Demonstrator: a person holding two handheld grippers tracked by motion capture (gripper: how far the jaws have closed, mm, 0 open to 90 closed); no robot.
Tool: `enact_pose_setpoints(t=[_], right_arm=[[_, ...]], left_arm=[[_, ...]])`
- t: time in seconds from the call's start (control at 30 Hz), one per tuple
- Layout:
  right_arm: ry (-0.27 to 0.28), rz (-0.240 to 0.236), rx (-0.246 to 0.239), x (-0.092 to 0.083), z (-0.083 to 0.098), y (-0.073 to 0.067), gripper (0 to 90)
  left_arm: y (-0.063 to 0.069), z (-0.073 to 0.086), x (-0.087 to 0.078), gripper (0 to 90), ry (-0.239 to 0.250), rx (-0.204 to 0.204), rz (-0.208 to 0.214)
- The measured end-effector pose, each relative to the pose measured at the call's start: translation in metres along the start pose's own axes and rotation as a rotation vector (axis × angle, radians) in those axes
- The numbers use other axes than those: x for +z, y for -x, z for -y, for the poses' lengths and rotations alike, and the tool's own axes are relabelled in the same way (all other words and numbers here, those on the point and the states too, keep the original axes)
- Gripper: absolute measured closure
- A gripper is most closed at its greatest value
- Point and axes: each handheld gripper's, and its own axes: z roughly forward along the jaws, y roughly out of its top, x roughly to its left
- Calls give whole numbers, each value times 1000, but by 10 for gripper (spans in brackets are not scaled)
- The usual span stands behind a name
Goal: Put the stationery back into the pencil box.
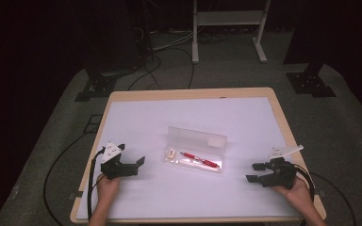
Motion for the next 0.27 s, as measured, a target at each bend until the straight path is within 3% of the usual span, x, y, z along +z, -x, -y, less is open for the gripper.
enact_pose_setpoints(t=[0.17,0.27], right_arm=[[28,16,4,-6,8,-4,327],[82,31,10,-12,15,-10,311]], left_arm=[[0,0,0,0,0,-3,-1],[0,0,0,0,1,-8,-4]])
